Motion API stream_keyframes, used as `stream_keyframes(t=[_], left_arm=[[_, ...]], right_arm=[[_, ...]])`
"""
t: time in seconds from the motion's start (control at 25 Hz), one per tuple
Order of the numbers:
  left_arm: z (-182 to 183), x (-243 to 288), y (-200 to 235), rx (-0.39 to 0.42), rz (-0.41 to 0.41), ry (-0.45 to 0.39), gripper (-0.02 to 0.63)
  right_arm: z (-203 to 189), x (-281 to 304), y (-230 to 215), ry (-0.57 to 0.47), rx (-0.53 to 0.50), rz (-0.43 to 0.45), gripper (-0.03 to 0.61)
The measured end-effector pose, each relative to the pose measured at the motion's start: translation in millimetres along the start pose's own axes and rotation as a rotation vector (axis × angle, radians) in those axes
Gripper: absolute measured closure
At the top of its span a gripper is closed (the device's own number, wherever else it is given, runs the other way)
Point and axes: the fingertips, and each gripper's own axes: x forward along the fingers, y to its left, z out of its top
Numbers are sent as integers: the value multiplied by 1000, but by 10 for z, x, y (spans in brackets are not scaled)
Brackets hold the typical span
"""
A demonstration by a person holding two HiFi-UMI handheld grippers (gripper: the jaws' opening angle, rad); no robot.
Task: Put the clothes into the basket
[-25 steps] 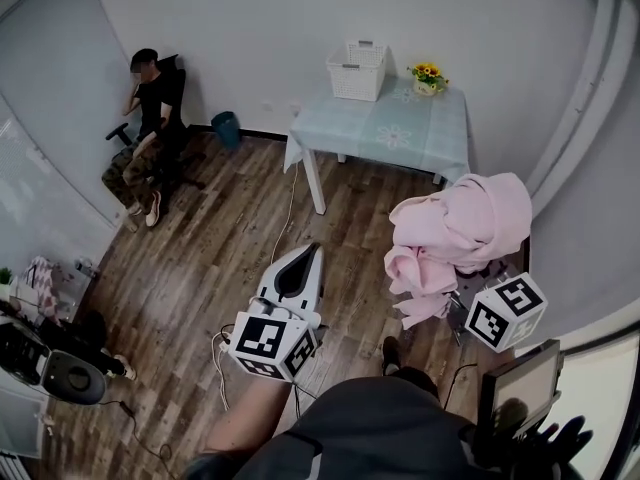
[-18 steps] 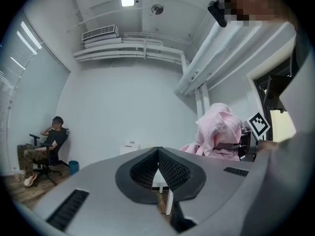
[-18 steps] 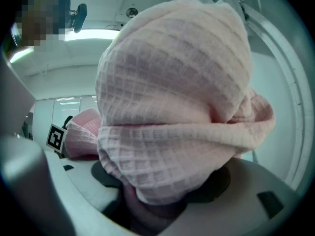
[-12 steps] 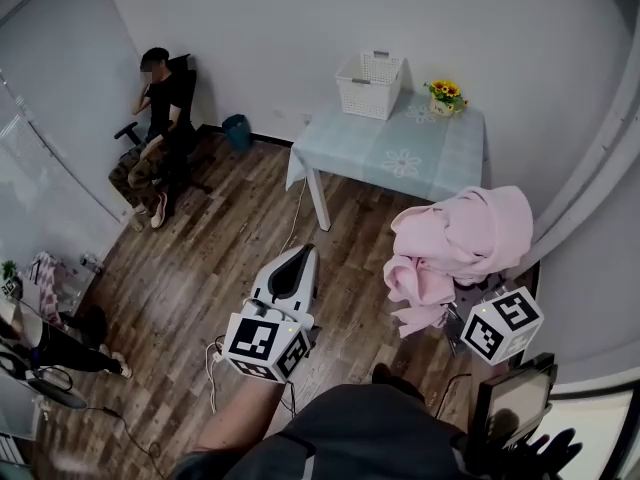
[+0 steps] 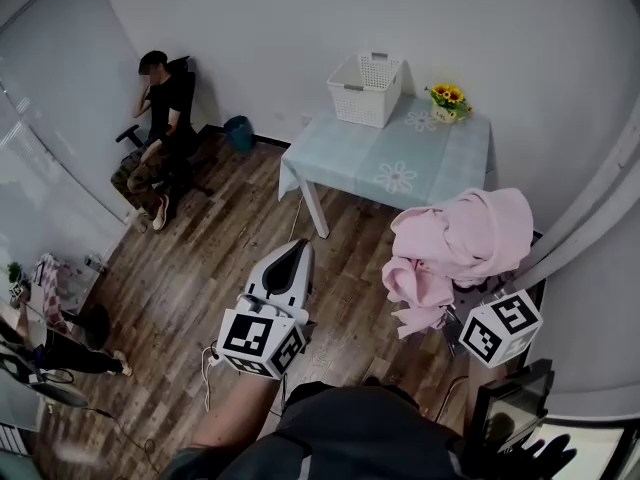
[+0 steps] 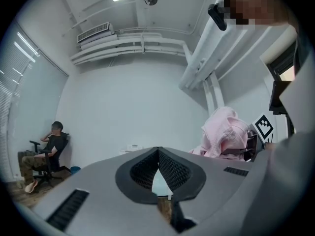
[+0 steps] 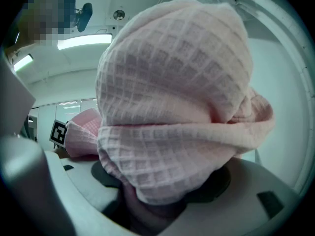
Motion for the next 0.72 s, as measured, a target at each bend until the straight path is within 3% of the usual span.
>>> stream_keyframes(t=[0.52, 0.72], left_arm=[[-147, 908, 464, 17, -24, 11, 604], [110, 957, 1017, -4, -42, -23, 604]], right_arm=[[30, 794, -572, 11, -11, -23, 239], [319, 1178, -332, 6, -26, -55, 240]])
